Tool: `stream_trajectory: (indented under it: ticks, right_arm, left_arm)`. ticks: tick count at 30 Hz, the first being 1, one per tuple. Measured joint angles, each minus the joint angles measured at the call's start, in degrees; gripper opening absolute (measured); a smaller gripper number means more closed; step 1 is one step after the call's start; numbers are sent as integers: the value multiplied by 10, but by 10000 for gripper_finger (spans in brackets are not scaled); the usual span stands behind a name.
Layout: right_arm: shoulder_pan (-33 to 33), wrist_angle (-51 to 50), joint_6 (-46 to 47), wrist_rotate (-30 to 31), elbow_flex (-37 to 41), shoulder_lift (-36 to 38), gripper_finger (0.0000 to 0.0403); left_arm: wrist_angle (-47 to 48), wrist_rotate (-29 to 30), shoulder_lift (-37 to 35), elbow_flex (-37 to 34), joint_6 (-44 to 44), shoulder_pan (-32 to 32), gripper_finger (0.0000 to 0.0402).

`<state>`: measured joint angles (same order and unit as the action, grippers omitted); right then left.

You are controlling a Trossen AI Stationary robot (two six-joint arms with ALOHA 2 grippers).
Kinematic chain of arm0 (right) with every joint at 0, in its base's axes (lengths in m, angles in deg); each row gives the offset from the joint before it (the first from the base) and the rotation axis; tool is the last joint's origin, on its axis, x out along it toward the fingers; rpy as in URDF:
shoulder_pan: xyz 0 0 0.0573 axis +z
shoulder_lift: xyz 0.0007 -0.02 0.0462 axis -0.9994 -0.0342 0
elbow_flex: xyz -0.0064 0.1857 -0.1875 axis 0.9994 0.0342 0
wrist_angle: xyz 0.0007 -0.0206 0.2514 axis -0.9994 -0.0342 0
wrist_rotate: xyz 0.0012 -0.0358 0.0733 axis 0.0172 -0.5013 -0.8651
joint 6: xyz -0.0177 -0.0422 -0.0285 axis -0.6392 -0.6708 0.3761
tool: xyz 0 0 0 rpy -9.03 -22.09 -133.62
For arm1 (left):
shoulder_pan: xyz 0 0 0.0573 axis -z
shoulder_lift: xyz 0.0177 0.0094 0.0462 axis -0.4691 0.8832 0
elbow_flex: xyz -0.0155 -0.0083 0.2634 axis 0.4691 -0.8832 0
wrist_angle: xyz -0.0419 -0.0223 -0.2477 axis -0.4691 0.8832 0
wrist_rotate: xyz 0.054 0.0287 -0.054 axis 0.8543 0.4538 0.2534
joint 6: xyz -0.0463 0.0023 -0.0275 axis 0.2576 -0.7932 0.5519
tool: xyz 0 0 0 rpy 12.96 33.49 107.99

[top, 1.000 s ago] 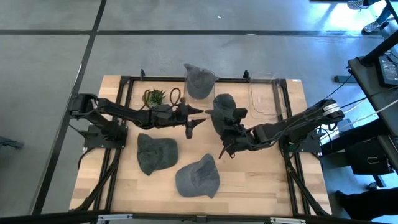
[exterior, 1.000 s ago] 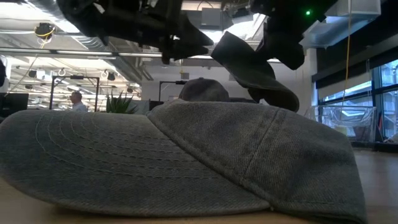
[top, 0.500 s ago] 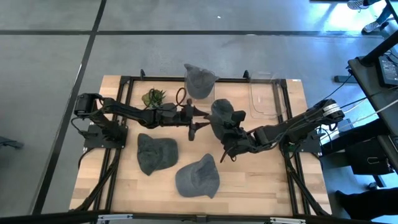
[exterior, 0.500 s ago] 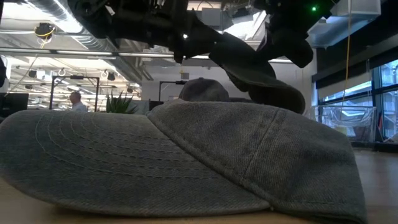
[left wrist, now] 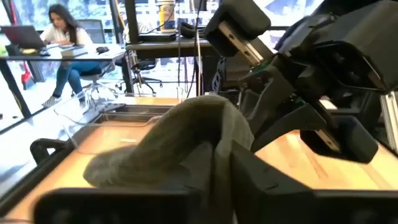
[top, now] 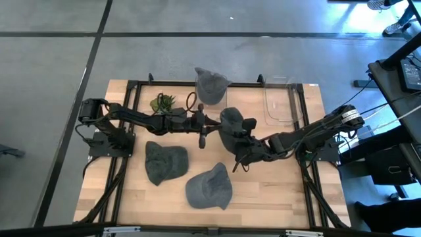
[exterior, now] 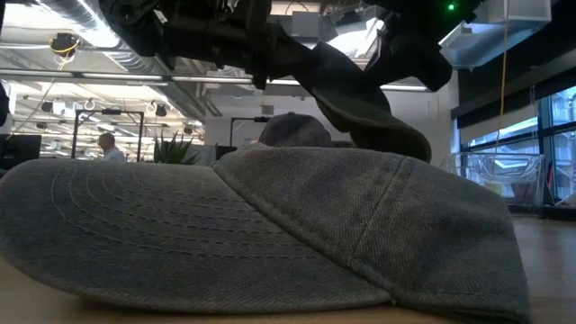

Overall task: Pick & Place hat
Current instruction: Put the top green cap into the right transparent bin

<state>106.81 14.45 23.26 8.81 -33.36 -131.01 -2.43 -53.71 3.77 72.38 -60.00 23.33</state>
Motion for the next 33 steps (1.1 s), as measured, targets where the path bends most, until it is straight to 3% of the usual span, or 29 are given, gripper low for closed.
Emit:
stream_trajectory:
  ticks: [2, 10, 14, 19, 23, 33]
  right_arm:
    - [0, 0, -17, -23, 0, 0, 24]
    - [1, -49, 58, -86, -30, 21, 113]
    - [-18, -89, 117, -183, -46, 46, 179]
    - [-44, -122, 125, -311, -50, 71, 242]
    - [-52, -117, 74, -318, -50, 71, 264]
    - [-63, -41, -53, -319, -50, 41, 262]
  left_arm:
    - [6, -8, 0, 0, -19, 0, 11]
    - [42, -116, 0, 1, -39, -1, 5]
    - [96, -204, 0, 31, -93, -1, 4]
    - [232, -300, 0, 88, -203, -1, 4]
    - [301, -317, 0, 109, -299, 0, 4]
    - [317, -365, 0, 110, -530, 5, 4]
